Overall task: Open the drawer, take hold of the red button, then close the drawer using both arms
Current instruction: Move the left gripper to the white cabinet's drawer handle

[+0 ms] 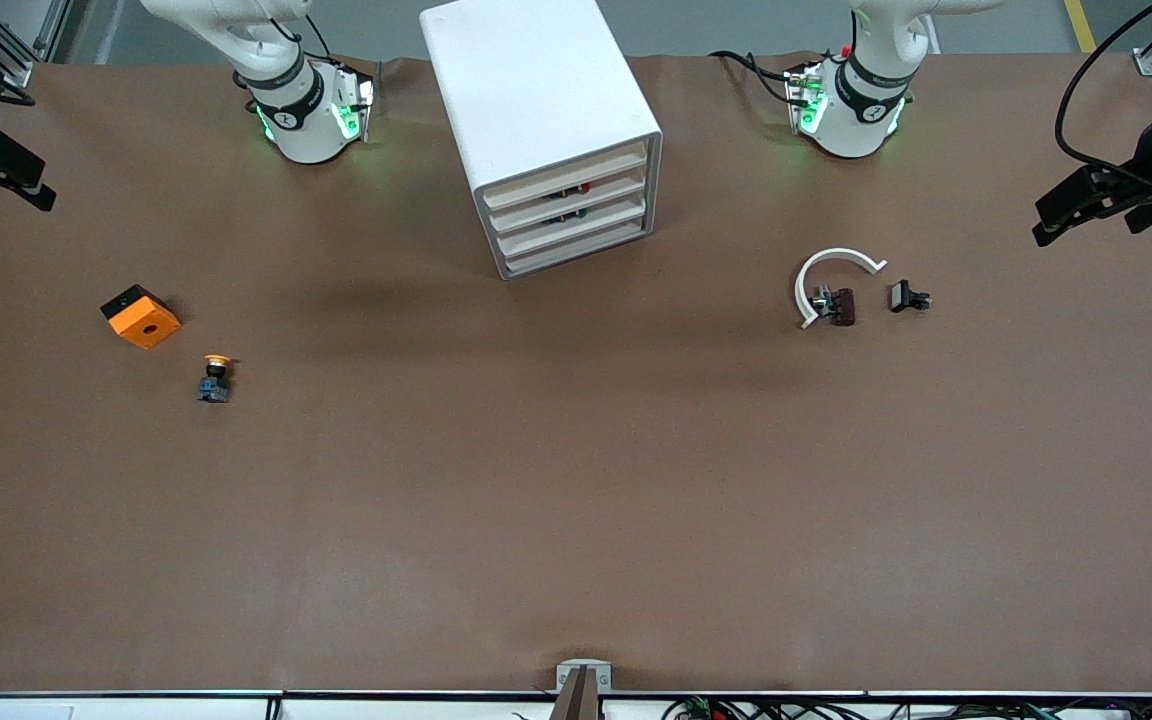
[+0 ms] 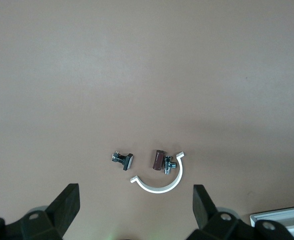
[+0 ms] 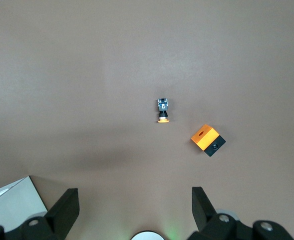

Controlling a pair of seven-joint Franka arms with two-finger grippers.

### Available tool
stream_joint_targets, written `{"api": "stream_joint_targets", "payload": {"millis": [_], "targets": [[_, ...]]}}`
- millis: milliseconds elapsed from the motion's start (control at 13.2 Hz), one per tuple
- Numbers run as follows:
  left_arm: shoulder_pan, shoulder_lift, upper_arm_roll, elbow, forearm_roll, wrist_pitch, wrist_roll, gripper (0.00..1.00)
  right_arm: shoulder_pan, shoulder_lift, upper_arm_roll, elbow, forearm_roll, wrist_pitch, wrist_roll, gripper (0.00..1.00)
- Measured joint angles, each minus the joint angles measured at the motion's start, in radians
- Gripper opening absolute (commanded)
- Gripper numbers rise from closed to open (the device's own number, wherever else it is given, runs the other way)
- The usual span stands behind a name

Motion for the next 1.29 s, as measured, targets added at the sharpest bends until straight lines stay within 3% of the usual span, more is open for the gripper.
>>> {"api": "stream_joint_targets", "payload": {"millis": [530, 833, 1288], "targets": [[-0.002, 0.036, 0.0, 0.041, -0.001, 0.0, 0.0, 1.0, 0.0, 0.002, 0.001, -0.001, 0.0, 0.0, 0.0, 1.0], [-0.077, 0.118, -0.006, 0.046, -0.008, 0.004, -0.021, 1.0, 0.001, 0.002, 0.002, -0.003, 0.001, 0.0, 0.0, 1.0], [-0.274, 0.36, -0.011, 0.137, -0.079, 0.086, -0.536, 1.0, 0.045, 0.018, 0.012, -0.027, 0.008, 0.001, 0.098, 1.0]]}}
